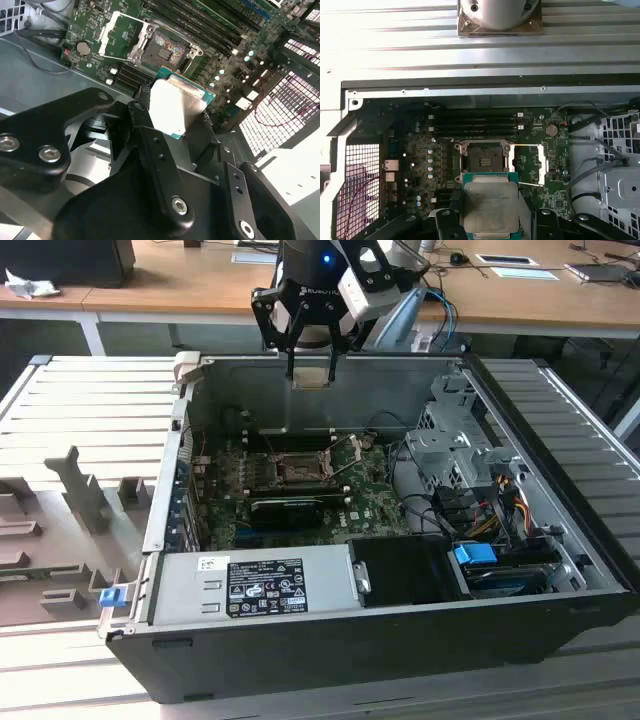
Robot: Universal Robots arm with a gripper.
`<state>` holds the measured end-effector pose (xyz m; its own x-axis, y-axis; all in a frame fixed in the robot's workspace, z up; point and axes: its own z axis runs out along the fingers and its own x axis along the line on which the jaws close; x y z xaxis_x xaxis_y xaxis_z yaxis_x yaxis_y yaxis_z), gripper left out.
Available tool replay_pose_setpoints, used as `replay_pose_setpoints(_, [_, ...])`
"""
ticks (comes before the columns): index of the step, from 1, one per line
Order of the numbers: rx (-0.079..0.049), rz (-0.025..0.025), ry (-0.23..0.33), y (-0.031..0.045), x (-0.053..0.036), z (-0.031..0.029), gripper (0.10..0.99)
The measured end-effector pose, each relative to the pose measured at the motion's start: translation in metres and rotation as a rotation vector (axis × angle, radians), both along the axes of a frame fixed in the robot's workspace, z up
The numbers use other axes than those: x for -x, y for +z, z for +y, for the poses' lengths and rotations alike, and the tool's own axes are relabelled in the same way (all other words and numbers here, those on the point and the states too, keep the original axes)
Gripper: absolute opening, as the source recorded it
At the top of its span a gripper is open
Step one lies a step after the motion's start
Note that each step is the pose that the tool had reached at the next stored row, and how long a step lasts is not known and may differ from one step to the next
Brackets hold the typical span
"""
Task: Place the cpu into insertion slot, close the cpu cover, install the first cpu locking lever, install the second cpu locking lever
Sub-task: 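Place the cpu into insertion slot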
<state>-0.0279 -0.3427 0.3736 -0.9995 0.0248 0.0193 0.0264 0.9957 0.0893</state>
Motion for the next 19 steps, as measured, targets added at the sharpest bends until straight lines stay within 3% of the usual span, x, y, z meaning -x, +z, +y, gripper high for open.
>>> replay_pose_setpoints(15, [0.0, 0.0, -0.061, -0.0012, 0.0001, 0.0, 0.529])
replay_pose_setpoints(17, [0.0, 0.0061, -0.061, -0.0027, 0.0002, 0.0, 0.529])
replay_pose_setpoints(19, [0.0, 0.0063, -0.062, -0.0029, 0.0001, 0.0, 0.529])
